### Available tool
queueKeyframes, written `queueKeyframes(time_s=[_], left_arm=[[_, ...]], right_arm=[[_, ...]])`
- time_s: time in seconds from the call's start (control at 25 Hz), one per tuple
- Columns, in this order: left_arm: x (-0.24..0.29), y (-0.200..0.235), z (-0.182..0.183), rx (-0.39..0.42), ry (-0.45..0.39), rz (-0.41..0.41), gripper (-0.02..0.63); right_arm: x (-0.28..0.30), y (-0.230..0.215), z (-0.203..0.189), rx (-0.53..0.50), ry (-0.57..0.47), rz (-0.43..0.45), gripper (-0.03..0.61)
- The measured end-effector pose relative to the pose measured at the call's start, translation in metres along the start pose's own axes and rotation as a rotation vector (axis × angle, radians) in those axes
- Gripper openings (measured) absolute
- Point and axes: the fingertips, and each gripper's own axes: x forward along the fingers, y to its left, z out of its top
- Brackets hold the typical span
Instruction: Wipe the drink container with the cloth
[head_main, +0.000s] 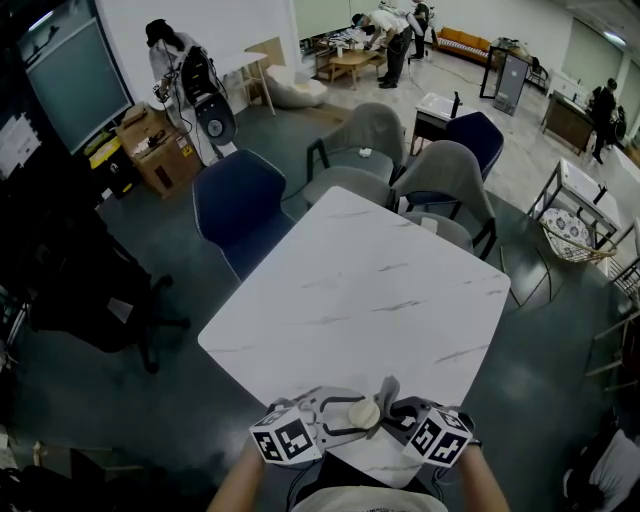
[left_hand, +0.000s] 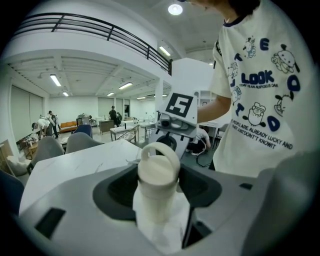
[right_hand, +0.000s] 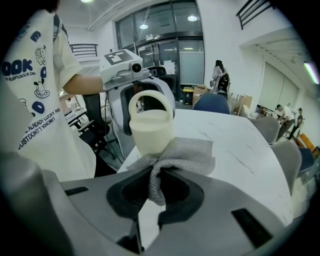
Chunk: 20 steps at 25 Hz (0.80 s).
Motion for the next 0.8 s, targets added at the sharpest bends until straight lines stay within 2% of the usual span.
queueKeyframes(time_s=[0.48, 0.64, 0.8], left_arm=[[0.001, 0.001, 0.002, 0.007, -0.014, 0.006, 0.262], [0.002, 0.001, 0.006, -0.011, -0.036, 0.037, 0.264], [0.001, 0.001, 0.005, -0.072, -0.049, 0.113, 0.264]], right_arm=[[0.038, -0.003, -0.030, 0.040, 0.052, -0.001, 0.046], [0.051, -0.002, -0.041, 0.056, 0.065, 0.002, 0.046], [0.058, -0.001, -0.047, 0.075, 0.073, 0.000, 0.046]])
